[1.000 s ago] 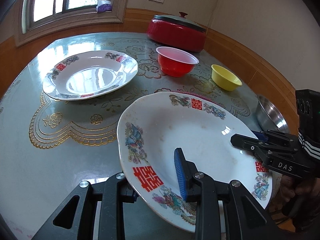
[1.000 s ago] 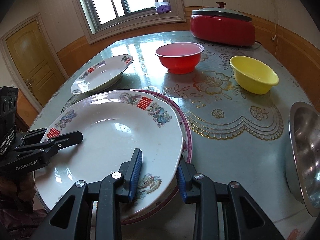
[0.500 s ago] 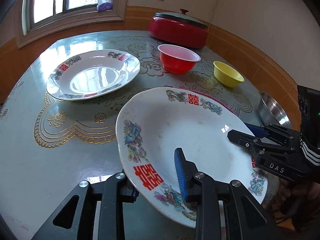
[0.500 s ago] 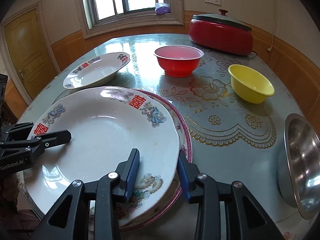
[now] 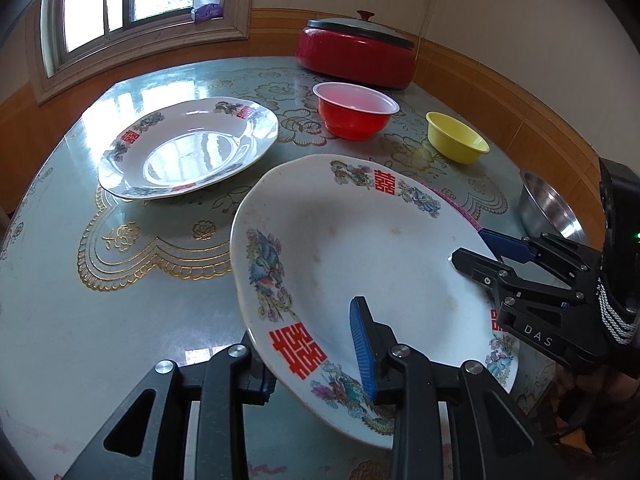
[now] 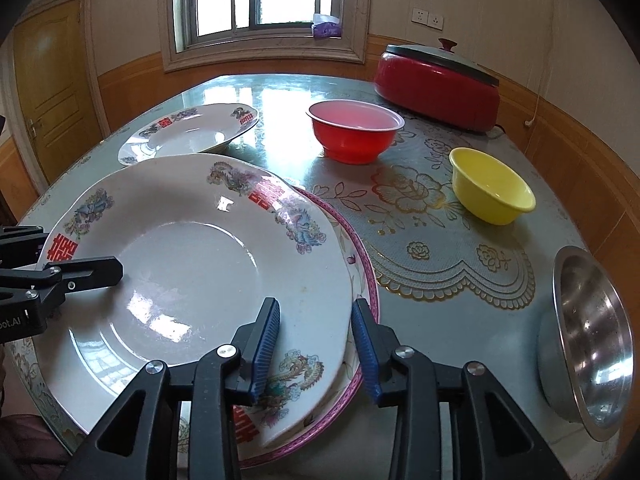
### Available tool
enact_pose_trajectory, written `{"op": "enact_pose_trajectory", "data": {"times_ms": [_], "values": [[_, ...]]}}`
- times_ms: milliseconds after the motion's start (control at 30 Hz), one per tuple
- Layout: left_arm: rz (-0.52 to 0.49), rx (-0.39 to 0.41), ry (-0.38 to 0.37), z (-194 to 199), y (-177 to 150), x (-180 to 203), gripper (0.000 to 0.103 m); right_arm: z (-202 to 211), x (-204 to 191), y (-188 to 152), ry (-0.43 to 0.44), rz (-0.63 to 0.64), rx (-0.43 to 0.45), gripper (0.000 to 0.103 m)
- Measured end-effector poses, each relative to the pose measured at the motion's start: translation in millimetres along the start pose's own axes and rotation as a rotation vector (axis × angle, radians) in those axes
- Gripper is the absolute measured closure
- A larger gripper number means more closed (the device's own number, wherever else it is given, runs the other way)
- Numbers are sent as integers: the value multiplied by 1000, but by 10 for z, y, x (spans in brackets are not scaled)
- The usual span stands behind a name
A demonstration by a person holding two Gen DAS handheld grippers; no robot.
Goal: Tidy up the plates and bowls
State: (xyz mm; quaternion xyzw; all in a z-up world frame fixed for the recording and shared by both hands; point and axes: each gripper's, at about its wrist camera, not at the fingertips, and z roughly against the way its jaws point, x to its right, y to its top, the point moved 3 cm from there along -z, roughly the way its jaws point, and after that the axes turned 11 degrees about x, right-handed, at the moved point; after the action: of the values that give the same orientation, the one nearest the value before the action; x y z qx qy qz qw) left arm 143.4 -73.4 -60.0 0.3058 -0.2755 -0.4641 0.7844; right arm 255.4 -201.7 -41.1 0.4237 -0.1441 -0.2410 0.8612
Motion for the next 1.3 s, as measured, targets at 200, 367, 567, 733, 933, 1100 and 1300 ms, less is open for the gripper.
{"op": "enact_pose_trajectory", "data": {"times_ms": [200,367,567,733,933,1100,1300], "values": [[19,-4,1,35,6,-6,69,-1,-10,4,-2,11,2,66],[26,-17,32,85,22,-8,56,8,-22,18,-26,40,-1,68],[55,-31,56,75,-79,-77,51,24,-35,14,-30,69,8,67],[-4,5,137,80,-95,19,59,47,-23,31,-54,77,17,68],[-4,29,210,51,-97,-8,69,192,178,57,-45,6,40,66],[16,36,224,8,-78,-14,69,200,241,27,-12,-23,16,66],[33,42,240,-53,-42,-7,69,162,250,-15,52,-74,-13,66]]}}
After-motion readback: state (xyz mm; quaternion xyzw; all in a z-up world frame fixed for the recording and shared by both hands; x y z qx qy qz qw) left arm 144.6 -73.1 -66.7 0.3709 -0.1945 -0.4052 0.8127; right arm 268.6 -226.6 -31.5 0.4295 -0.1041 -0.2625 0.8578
